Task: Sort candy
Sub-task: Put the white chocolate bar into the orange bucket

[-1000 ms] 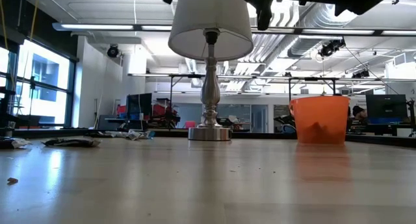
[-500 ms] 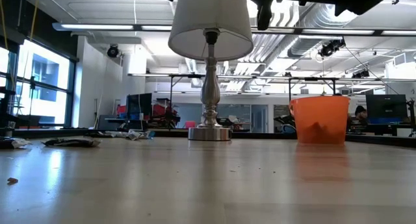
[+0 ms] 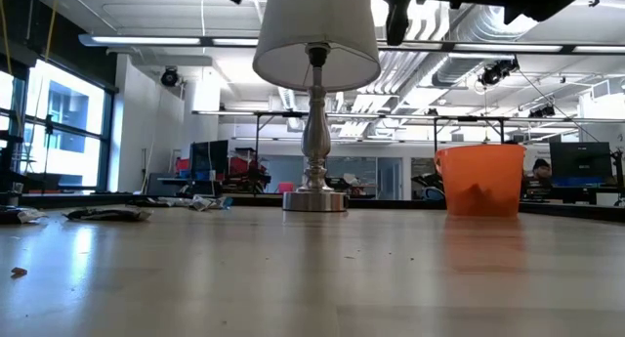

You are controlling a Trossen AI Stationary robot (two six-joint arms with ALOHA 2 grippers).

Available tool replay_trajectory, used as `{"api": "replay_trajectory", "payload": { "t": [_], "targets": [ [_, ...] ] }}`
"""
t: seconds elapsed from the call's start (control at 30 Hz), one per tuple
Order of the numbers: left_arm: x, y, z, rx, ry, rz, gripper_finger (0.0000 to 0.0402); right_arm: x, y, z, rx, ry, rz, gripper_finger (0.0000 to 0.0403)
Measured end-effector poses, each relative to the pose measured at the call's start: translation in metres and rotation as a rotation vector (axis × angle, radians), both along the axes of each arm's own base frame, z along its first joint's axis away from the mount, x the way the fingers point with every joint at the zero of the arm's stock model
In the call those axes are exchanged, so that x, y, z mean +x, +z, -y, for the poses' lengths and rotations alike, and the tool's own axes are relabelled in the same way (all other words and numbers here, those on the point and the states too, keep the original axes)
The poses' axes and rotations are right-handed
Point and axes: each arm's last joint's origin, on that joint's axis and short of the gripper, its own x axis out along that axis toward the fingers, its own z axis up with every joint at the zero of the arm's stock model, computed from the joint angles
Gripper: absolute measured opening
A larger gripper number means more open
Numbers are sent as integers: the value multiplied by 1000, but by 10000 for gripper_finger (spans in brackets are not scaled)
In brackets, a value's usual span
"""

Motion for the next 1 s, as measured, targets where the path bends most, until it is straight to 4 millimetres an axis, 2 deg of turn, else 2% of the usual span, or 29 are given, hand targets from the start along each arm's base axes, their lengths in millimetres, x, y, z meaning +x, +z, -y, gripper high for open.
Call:
{"api": "replay_trajectory", "payload": {
  "t": [0.13,0.3,0.4,0.6,0.7,0.87,1.0],
  "targets": [
    [-17,13,0,22,38,-7,0,-1,0,3,-6,-10,-14,4],
    [-36,20,1,0,52,-37,0,-15,6,12,-13,-54,-102,4],
    [-46,18,2,-30,67,-83,0,-34,12,21,-14,-117,-197,3],
    [-64,-1,3,-80,137,-250,0,-88,24,37,72,-228,-363,2],
    [-73,-9,-1,-132,207,-317,0,-113,22,43,97,-339,-451,2],
    [-81,-14,-7,-145,291,-363,0,-138,17,59,51,-579,-555,1],
    [-81,-15,-12,-139,317,-378,0,-151,6,78,16,-759,-712,1]
  ]
}}
